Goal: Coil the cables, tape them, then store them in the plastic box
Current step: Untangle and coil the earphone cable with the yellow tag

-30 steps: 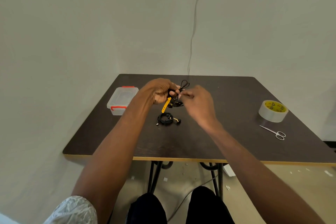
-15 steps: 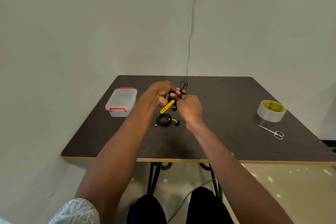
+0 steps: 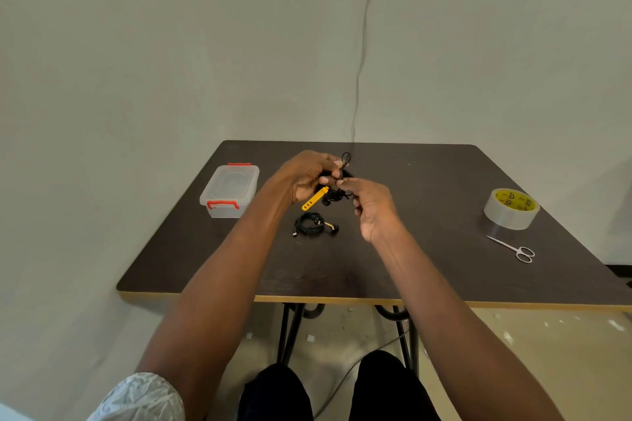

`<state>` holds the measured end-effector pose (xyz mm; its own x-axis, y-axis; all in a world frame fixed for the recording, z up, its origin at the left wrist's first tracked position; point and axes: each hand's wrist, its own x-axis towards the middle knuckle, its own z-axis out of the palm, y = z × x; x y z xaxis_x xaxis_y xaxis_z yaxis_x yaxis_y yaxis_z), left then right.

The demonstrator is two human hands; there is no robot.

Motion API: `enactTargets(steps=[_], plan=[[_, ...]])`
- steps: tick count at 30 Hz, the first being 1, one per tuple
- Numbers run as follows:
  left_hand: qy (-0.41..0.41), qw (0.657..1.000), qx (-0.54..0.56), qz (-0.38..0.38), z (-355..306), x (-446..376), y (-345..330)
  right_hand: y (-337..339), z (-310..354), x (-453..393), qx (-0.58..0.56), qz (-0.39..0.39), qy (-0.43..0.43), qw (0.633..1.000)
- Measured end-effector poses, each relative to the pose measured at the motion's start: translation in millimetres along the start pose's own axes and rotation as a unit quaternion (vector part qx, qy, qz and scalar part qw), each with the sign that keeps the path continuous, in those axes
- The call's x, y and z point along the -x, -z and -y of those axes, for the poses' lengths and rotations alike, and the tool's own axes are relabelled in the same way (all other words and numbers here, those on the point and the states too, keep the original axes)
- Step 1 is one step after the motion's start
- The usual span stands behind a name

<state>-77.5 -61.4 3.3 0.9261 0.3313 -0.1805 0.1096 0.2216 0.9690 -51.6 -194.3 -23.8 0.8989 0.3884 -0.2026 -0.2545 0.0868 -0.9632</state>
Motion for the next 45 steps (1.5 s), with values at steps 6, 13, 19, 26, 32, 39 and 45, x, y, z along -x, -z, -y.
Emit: enactTargets(steps=[6,13,19,26,32,39,45], plan=[[-0.085,0.992,-0.083,-0.046,13,-7,21,31,36,-10,-0.003,0.105,-0.042,0.994],[-0.142,0.988,0.013,-0.065,8,-9,25,49,56,-11,0.119,0.195,0.100,0.968],[-0.132,0.977,0.169,0.007,1,2,20,54,47,-44,0.537,0.055,0.304,0.785],[-0.113,0.962,0.245,0.046,5,2,4,34,25,-43,0.385,0.016,0.264,0.884],[-0.120,0.965,0.233,0.024,6,2,-7,21,17,-31,-0.031,0.111,0.094,0.989],[-0.148,0.973,0.177,-0.006,3,0,-9,25,22,-34,-0.144,0.162,-0.007,0.976],[-0.185,0.977,0.052,-0.091,6,-5,-12,30,17,-35,-0.173,0.235,-0.051,0.955]])
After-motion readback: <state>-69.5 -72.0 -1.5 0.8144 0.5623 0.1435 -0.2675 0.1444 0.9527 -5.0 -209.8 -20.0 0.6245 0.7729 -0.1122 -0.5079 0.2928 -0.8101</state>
